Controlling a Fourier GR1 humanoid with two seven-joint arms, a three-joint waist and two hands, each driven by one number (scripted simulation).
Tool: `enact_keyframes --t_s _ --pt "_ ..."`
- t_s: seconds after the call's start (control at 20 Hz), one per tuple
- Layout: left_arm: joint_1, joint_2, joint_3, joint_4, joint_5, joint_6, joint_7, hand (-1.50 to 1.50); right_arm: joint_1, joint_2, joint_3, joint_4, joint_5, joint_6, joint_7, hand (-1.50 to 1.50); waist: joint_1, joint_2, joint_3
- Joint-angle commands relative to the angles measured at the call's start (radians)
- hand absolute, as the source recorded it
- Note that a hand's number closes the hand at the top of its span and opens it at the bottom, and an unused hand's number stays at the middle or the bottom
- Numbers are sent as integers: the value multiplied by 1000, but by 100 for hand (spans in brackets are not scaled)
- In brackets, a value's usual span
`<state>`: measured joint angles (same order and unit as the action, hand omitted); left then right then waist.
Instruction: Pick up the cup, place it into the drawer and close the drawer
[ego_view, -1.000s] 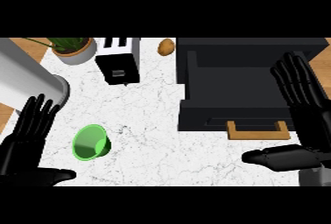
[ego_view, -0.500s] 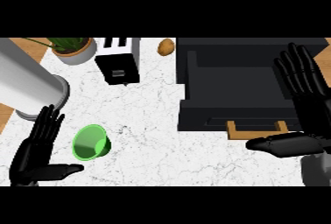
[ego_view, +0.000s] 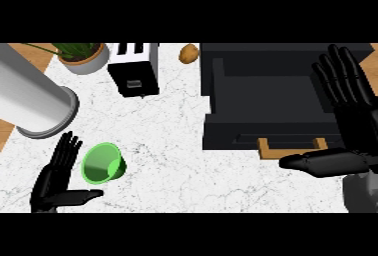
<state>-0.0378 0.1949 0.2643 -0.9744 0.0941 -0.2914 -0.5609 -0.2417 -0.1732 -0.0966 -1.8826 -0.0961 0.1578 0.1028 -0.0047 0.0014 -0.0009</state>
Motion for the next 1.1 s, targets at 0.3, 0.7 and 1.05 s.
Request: enact_keyframes --t_s 0.3,0.7,1.05 --pt "-204 49 31 538 -95 18 -359 -150 -66 8 24 -18 11 -24 89 -150 -4 1 -1" --pt "-306 94 49 746 -101 -26 -493 -150 -8 -5 -23 7 -19 24 -10 -150 -9 4 -2" --pt "-320 57 28 780 -135 27 -558 -150 -70 -17 -7 3 -14 17 59 -150 -13 6 -3"
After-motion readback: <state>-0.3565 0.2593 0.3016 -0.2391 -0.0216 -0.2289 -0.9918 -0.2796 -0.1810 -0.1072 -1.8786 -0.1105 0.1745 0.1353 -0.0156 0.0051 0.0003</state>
